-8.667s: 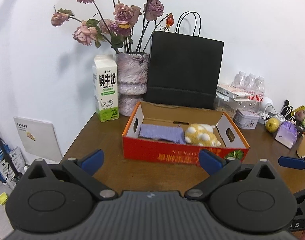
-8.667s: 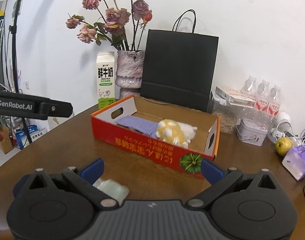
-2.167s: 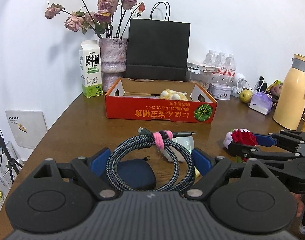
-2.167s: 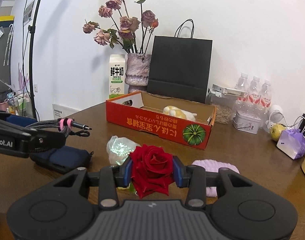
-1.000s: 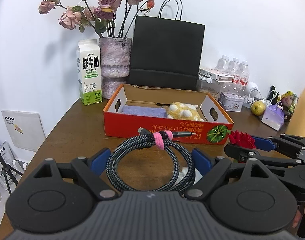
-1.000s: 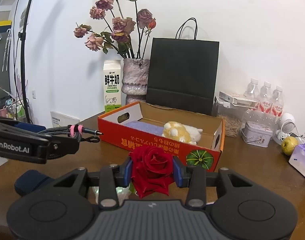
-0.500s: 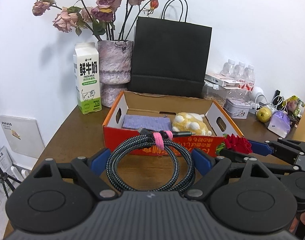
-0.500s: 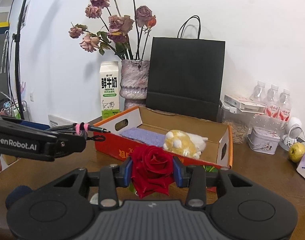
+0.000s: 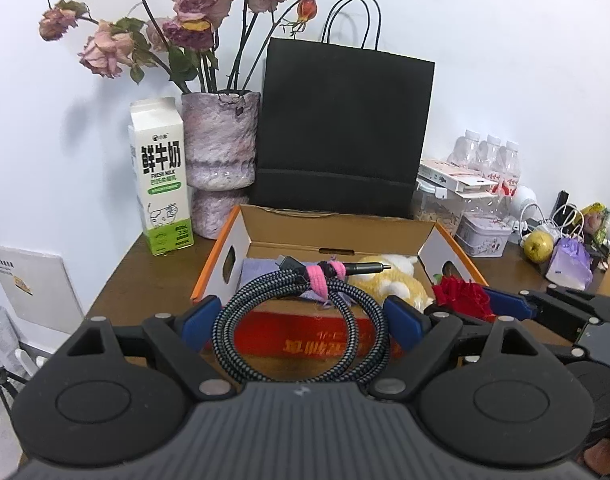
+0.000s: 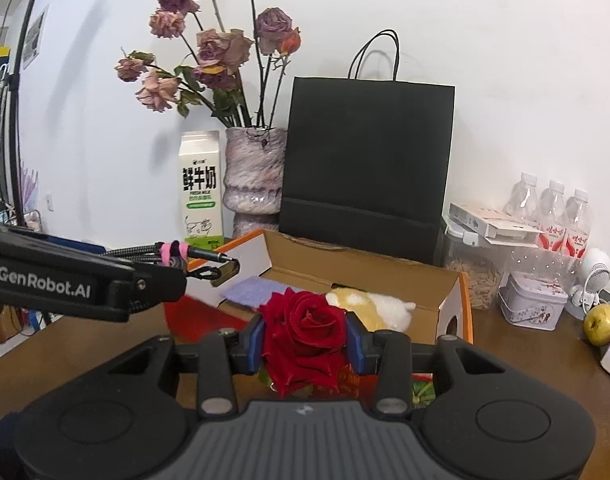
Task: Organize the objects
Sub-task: 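Carry the cable with the left tool toward the red box while the right tool carries the rose, then open the left tool to drop the cable into the box while the right tool releases the rose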
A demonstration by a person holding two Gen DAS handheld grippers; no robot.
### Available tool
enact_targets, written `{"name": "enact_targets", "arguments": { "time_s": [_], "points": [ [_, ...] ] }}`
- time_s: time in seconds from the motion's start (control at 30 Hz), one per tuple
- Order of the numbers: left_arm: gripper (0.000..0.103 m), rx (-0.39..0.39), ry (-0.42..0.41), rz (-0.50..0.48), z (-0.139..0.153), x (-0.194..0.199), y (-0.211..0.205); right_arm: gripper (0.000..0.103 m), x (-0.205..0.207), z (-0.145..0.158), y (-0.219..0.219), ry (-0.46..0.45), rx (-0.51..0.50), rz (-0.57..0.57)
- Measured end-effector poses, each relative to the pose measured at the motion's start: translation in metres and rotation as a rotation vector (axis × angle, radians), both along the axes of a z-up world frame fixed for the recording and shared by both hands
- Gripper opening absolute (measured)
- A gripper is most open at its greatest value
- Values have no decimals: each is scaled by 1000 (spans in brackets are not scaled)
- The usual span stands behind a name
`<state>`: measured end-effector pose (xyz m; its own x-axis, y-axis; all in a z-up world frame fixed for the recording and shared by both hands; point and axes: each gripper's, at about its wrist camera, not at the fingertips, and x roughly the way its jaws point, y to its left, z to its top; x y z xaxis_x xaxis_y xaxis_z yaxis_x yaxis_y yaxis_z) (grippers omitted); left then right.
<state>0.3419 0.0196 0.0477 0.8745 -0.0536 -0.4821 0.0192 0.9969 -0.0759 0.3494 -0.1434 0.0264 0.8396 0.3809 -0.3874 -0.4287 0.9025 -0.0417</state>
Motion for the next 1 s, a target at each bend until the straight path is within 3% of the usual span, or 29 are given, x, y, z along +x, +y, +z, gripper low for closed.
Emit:
{"name": "enact_targets", "arguments": {
  "time_s": [0.47,1.0],
  "points": [
    [89,34,-35,-7,9,58,-4,39,60,5,16,-4,19,-40],
    [89,17,-9,-3,1,132,-8,39,128,-4,20,21,7,-95]
  ]
}}
